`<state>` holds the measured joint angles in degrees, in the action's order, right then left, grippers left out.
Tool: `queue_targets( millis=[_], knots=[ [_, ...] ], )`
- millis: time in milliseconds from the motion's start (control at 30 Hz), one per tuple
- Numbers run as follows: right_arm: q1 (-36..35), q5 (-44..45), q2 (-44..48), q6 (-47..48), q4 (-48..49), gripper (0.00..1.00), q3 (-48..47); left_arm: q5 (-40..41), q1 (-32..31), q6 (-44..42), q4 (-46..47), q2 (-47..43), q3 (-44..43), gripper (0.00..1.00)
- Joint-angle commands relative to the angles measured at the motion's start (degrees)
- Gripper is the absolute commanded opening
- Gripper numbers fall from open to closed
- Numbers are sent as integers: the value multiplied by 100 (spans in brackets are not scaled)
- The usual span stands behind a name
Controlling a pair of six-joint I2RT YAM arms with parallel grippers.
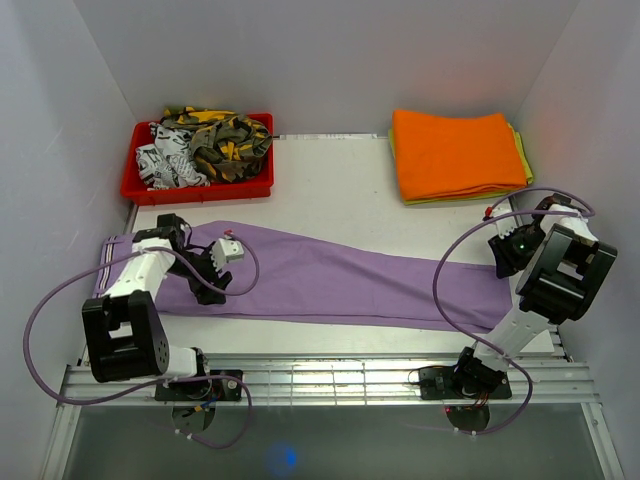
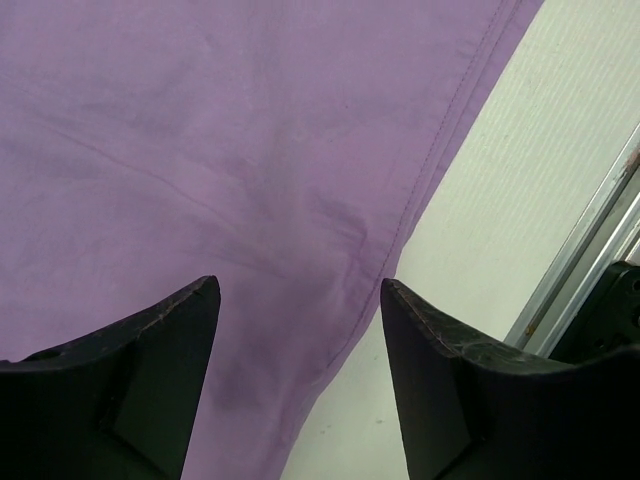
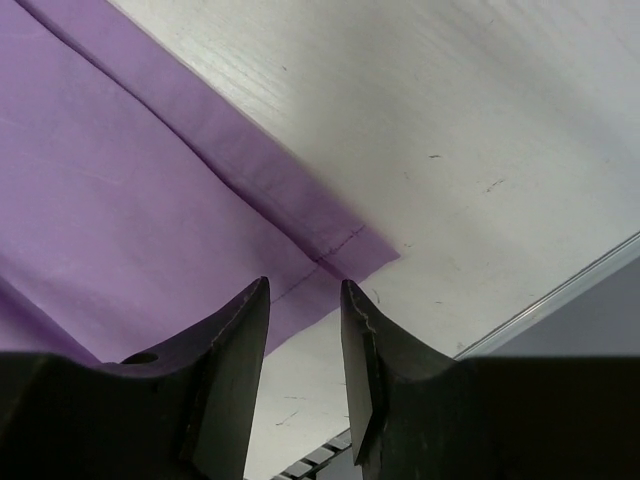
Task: Fold and stack the trousers
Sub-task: Fold the trousers
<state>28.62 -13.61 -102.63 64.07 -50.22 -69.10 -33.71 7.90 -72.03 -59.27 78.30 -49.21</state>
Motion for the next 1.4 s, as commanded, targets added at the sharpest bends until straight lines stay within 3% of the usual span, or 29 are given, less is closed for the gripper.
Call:
queue_targets(
  millis=[0,300,500,567,933,1367],
  knots=[
    [3,51,-143,149,126,41,-42,-48,-157,171,195,123,139,75],
    [-6,121,-222,439,-14,34,98,198,-430,365,468,396,298,73],
    [-23,86,-196,439,-32,18,55,286,-544,427,583,528,351,71],
    [-32,60,-161,439,-67,8,11,357,-570,435,618,563,412,70],
    [-41,-195,322,641,-358,8,-367,532,-658,400,688,651,562,64],
    [-120,270,147,255,846,8,-60,682,-685,453,794,695,579,61]
  ],
)
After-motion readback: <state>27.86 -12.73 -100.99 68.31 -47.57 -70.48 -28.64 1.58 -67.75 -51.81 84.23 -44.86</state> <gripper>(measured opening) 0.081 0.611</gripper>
